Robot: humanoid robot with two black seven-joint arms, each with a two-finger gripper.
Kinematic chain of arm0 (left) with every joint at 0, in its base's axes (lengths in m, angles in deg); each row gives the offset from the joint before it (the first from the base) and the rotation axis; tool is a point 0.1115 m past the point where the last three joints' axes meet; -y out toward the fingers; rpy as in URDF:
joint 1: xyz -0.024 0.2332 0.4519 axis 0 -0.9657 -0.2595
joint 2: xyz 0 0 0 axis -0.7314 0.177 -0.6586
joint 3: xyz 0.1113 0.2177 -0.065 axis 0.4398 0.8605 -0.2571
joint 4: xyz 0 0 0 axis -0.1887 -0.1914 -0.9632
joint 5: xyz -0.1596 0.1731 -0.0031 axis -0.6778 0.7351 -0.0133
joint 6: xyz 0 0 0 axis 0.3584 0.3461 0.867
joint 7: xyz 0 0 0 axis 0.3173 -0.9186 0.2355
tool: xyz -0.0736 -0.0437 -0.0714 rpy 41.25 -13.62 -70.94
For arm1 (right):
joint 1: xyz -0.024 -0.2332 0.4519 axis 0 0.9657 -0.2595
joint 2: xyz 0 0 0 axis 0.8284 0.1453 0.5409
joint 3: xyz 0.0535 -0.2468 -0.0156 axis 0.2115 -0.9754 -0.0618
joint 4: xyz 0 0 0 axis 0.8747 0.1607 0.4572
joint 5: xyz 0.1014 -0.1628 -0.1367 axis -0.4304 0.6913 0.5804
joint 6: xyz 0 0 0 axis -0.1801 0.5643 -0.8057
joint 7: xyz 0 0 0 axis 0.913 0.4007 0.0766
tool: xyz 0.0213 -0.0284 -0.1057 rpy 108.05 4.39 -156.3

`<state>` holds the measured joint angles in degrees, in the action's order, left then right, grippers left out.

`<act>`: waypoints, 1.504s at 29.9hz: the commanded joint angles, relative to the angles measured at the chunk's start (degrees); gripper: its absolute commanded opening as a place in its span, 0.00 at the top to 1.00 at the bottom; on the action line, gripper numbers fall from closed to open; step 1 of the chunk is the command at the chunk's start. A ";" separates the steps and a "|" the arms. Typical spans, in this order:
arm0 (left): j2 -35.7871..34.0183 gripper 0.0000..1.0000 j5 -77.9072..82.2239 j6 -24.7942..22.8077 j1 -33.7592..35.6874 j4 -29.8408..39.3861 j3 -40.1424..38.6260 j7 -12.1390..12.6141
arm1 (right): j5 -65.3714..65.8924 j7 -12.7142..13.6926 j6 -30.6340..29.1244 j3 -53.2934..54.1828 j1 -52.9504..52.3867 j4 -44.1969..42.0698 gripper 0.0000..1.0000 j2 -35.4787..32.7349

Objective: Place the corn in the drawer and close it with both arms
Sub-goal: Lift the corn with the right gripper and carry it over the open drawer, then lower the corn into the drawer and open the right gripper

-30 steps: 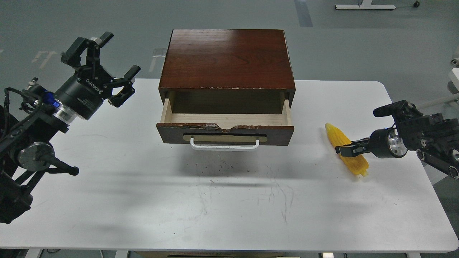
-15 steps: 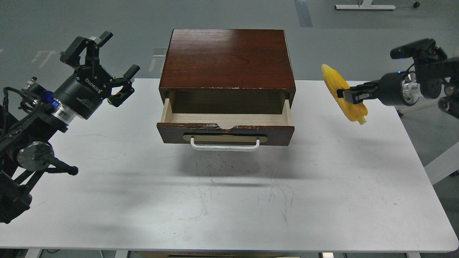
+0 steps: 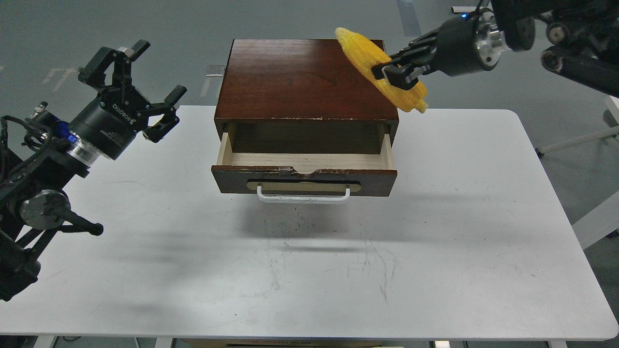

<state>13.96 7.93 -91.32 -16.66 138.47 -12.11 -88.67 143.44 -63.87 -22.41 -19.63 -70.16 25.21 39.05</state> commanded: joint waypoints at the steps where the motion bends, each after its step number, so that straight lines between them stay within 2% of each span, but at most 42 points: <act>1: -0.14 0.01 0.09 0.00 -0.06 -0.01 0.10 -0.01 | 0.39 0.01 0.65 -3.72 -2.90 0.17 0.96 5.89; 7: -1.46 0.01 0.09 0.00 -0.06 0.34 0.10 0.08 | 2.85 0.01 5.82 -7.41 -4.41 -0.44 0.97 13.55; 12: -2.78 0.01 0.00 0.00 -0.06 0.34 0.10 0.08 | 7.76 0.01 11.10 -11.37 -4.41 -0.35 0.96 16.28; 20: -2.87 0.01 0.00 0.00 -0.06 0.34 0.10 -0.01 | 10.85 0.01 11.99 -12.08 -4.32 -0.53 0.96 19.54; 28: -2.96 0.01 0.00 0.00 -0.06 0.43 0.01 -0.01 | 10.77 0.01 12.07 -12.26 -1.51 -3.95 0.90 21.73; 30: -2.96 0.01 0.00 0.00 -0.06 0.34 0.01 -0.01 | 10.77 0.01 12.16 -12.26 -1.42 -4.04 0.84 21.91; 31: -2.87 0.01 0.00 0.00 -0.15 0.34 0.01 -0.01 | 10.68 0.01 12.34 -12.26 -1.42 -4.04 0.76 22.00; 35: -2.87 0.01 0.00 0.00 -0.15 0.34 0.10 -0.01 | 10.50 0.01 12.51 -12.17 -1.33 -4.13 0.58 22.26; 39: -2.87 0.01 0.00 0.00 -0.15 0.34 0.10 -0.01 | 10.41 0.01 12.51 -12.17 -1.33 -4.13 0.45 22.26; 43: -2.87 0.01 0.00 0.00 -0.24 0.34 0.10 -0.01 | 9.98 0.01 12.60 -11.99 -1.33 -4.04 0.27 22.18; 45: -2.87 0.01 0.00 0.00 -0.24 0.43 0.10 -0.01 | 9.89 0.01 12.69 -11.82 -1.42 -4.04 0.22 22.09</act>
<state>11.09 7.93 -91.31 -16.89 138.83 -12.01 -88.67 153.49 -63.85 -9.87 -31.64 -71.49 21.09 61.31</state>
